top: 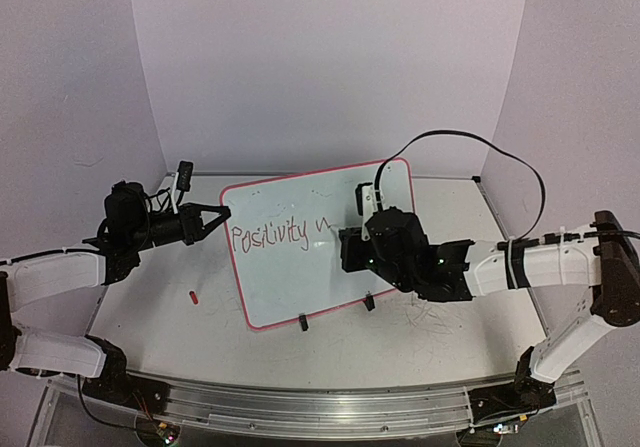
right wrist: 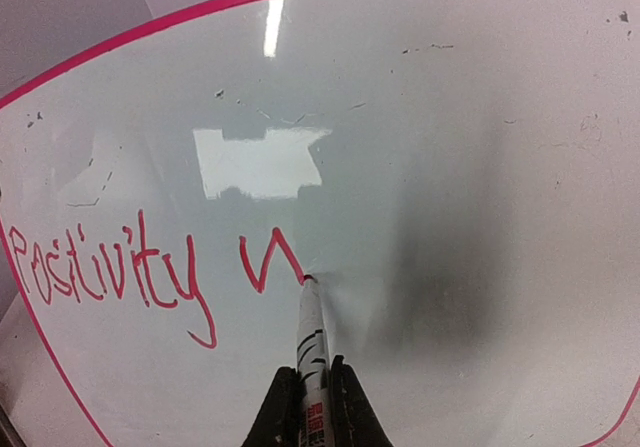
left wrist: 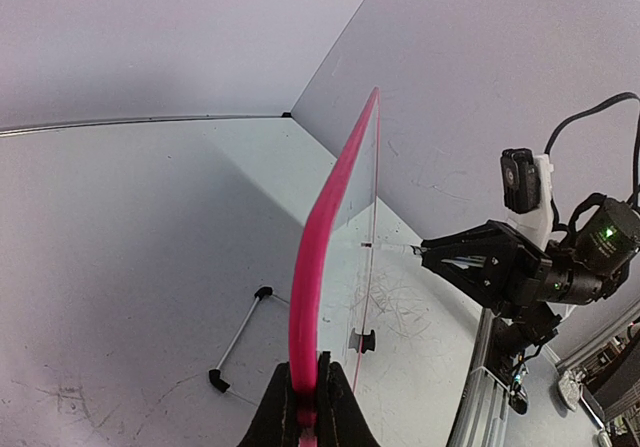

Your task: Write a sentence on the whiteboard

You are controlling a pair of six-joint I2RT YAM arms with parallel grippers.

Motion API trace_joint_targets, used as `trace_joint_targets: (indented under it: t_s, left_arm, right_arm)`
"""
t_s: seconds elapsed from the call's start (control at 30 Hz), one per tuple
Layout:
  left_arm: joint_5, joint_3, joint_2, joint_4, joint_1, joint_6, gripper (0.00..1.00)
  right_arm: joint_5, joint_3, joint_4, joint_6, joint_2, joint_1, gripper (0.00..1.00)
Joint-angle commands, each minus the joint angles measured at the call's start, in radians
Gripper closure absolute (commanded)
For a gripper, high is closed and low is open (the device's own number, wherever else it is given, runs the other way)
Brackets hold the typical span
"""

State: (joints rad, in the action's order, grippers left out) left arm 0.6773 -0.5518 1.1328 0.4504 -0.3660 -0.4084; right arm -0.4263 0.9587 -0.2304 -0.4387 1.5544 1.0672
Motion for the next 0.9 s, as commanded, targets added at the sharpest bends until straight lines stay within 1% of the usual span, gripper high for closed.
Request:
trace_joint_targets:
  t_s: [0.0, 0.23, 0.57, 0.87]
  left_arm:
    - [0.003, -0.008, 0.000, 0.012, -0.011, 0.063, 1.00]
    - [0.000, -0.002, -0.010, 0.011, -0.012, 0.063, 1.00]
    - [0.002, -0.008, -0.005, 0.010, -0.011, 0.065, 1.00]
    - [0.003, -0.010, -0.006, 0.010, -0.012, 0.062, 1.00]
  right_arm:
    - [-0.049, 0.063, -0.001, 0.040, 0.026, -0.019, 1.00]
    - [-0.036, 0.069, -0.003, 0.044, 0.030, -0.026, 1.00]
    - [0.001, 0.022, -0.004, 0.028, -0.064, -0.027, 1.00]
    - [0.022, 0.079, -0.020, 0.060, -0.010, -0.036, 1.00]
